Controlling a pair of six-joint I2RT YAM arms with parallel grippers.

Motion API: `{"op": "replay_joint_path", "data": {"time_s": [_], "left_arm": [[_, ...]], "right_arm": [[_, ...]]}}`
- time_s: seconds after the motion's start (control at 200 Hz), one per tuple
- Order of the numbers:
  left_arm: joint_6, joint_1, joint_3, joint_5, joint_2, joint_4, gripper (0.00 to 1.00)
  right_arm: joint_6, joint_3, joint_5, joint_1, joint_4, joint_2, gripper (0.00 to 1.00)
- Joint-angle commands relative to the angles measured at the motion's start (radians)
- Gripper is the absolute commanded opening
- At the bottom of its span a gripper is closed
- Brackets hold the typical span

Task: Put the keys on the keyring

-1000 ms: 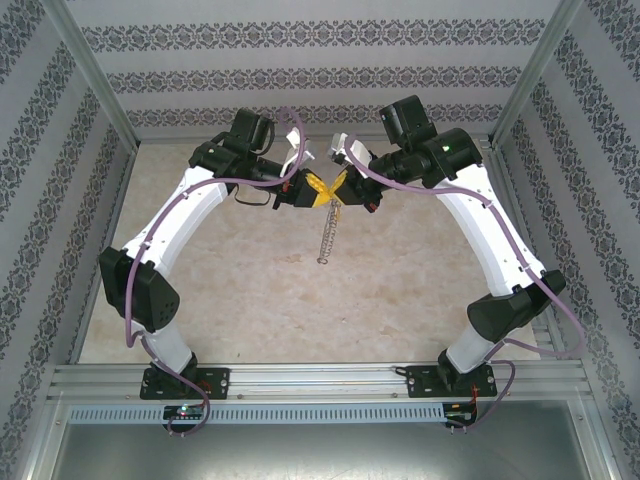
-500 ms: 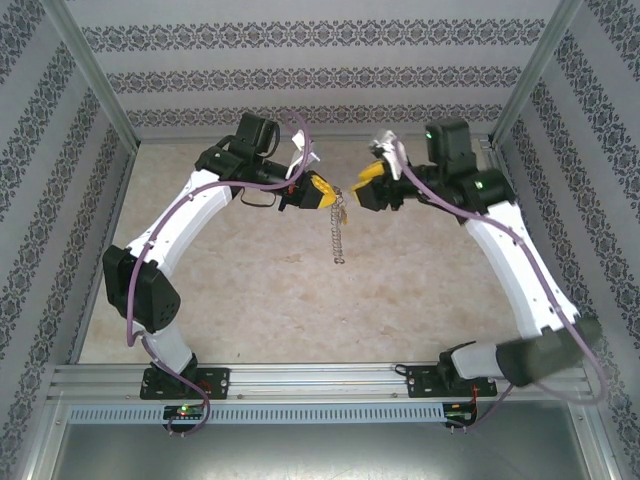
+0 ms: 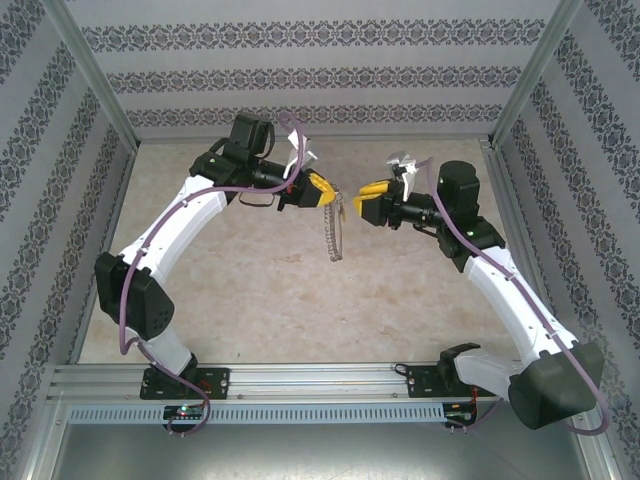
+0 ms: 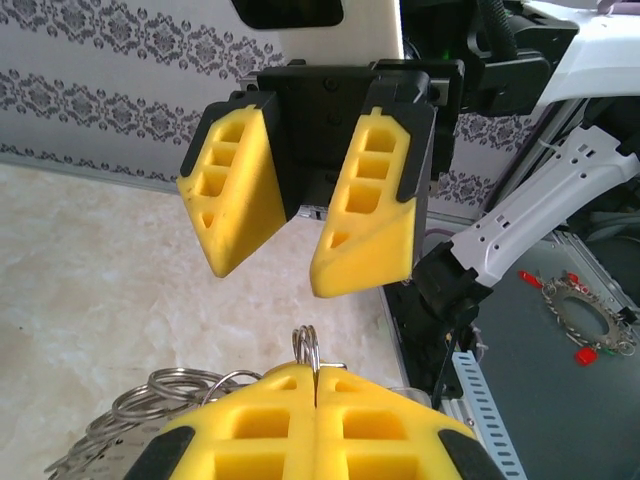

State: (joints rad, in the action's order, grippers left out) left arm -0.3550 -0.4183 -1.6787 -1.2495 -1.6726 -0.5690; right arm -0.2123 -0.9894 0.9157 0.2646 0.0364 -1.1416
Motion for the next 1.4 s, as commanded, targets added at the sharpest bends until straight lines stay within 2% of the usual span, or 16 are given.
{"op": "replay_joint_path", "data": {"time_s": [0.0, 0.285, 0.385, 0.495, 0.595, 0.854, 0.989, 1.109, 1.264, 1.309, 1.314, 1.334, 1.399], "left_arm": [[0.027, -0.008, 0.008, -0.033, 0.034, 0.064, 0.00], [0.043, -0.007, 0.007, -0.034, 0.040, 0.082, 0.00], [0.050, -0.007, 0.004, -0.032, 0.040, 0.087, 0.00], [0.059, -0.007, 0.005, -0.030, 0.041, 0.095, 0.00], [0.066, -0.007, 0.005, -0.026, 0.042, 0.106, 0.00], [0.140, -0.008, 0.048, 0.012, 0.062, 0.223, 0.00], [0.157, -0.007, 0.058, 0.011, 0.065, 0.243, 0.00], [0.180, -0.007, 0.082, 0.028, 0.080, 0.285, 0.00], [0.189, -0.008, 0.088, 0.027, 0.079, 0.300, 0.00], [0.189, -0.010, 0.088, 0.027, 0.080, 0.302, 0.00], [0.189, -0.010, 0.089, 0.027, 0.080, 0.301, 0.00], [0.191, -0.008, 0.089, 0.027, 0.079, 0.303, 0.00], [0.190, -0.008, 0.090, 0.029, 0.080, 0.303, 0.00]], "right_arm": [[-0.046, 0.011, 0.084, 0.013, 0.127, -0.008, 0.40], [-0.044, -0.003, 0.146, 0.048, 0.126, -0.044, 0.32], [-0.039, 0.000, 0.155, 0.051, 0.119, -0.052, 0.25], [-0.036, 0.006, 0.160, 0.053, 0.119, -0.050, 0.08], [-0.028, 0.011, 0.163, 0.053, 0.107, -0.045, 0.00], [0.000, 0.023, 0.147, 0.080, 0.063, -0.036, 0.00], [0.052, 0.019, 0.090, 0.112, 0.000, -0.032, 0.00], [0.151, -0.001, -0.027, 0.154, -0.125, -0.022, 0.00], [0.162, -0.008, -0.033, 0.168, -0.139, -0.040, 0.00], [0.162, -0.010, -0.033, 0.167, -0.141, -0.043, 0.13], [0.162, -0.011, -0.034, 0.165, -0.141, -0.043, 0.17], [0.160, -0.010, -0.037, 0.163, -0.142, -0.040, 0.24], [0.154, -0.006, -0.036, 0.142, -0.139, -0.020, 0.35]]}}
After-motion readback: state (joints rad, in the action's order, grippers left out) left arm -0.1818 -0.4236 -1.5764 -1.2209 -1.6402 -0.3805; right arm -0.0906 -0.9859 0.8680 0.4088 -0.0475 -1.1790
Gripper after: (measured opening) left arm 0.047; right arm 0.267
